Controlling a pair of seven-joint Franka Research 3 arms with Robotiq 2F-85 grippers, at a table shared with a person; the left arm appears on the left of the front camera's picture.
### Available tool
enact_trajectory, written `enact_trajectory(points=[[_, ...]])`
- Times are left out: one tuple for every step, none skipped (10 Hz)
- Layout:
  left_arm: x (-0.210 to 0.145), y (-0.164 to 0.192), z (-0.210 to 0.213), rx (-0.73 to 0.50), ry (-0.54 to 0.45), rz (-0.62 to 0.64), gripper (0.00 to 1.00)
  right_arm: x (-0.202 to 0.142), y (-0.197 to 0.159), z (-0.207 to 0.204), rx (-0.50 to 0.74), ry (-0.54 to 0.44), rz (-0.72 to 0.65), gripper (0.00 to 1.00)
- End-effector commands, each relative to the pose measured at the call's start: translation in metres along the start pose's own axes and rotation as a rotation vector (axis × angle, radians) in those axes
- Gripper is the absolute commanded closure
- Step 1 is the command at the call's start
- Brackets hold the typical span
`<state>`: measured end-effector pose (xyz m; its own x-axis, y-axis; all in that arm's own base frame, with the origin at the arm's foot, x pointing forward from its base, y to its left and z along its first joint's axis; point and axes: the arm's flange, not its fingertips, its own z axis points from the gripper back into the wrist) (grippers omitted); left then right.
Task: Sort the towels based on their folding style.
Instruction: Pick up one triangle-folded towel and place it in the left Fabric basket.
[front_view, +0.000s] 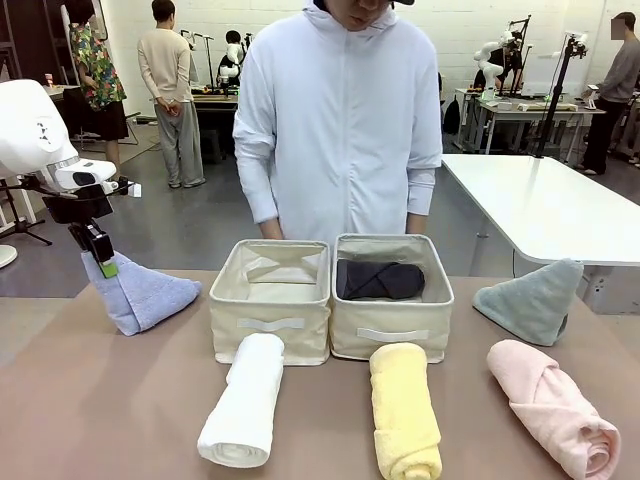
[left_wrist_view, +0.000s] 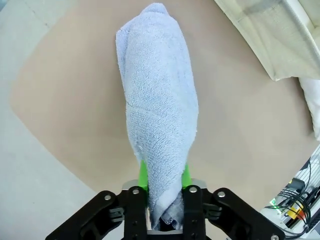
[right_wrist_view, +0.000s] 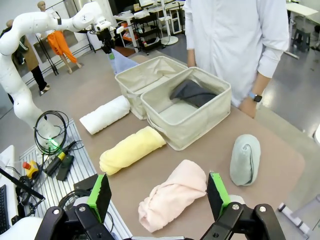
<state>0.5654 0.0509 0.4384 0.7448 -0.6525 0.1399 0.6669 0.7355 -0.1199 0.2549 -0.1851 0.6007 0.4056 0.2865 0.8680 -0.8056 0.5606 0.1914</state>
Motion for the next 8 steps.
enact_trajectory(points=[[0.0, -0.002, 0.005, -0.011, -0.018, -0.013, 1.0, 0.003, -0.001, 0.0, 0.011, -0.026, 0.015, 0.0], [-0.001, -0.007, 0.017, -0.011, -0.037, -0.023, 1.0, 0.003, -0.001, 0.0, 0.011, -0.026, 0.015, 0.0], [-0.002, -0.017, 0.04, -0.026, -0.055, -0.051, 1.0, 0.003, -0.001, 0.0, 0.011, -0.026, 0.015, 0.0], [-0.004, -0.036, 0.078, -0.103, -0.058, -0.108, 1.0, 0.003, -0.001, 0.0, 0.011, -0.026, 0.015, 0.0], [-0.012, -0.064, 0.128, -0.166, -0.034, -0.195, 1.0, 0.003, -0.001, 0.0, 0.011, -0.026, 0.015, 0.0], [-0.024, -0.1, 0.188, -0.113, -0.002, -0.287, 1.0, 0.003, -0.001, 0.0, 0.011, -0.026, 0.015, 0.0], [-0.035, -0.13, 0.228, -0.046, 0.064, -0.35, 1.0, 0.003, -0.001, 0.0, 0.011, -0.026, 0.015, 0.0], [-0.042, -0.15, 0.254, 0.014, 0.144, -0.397, 1.0, 0.003, -0.001, 0.0, 0.011, -0.026, 0.015, 0.0]])
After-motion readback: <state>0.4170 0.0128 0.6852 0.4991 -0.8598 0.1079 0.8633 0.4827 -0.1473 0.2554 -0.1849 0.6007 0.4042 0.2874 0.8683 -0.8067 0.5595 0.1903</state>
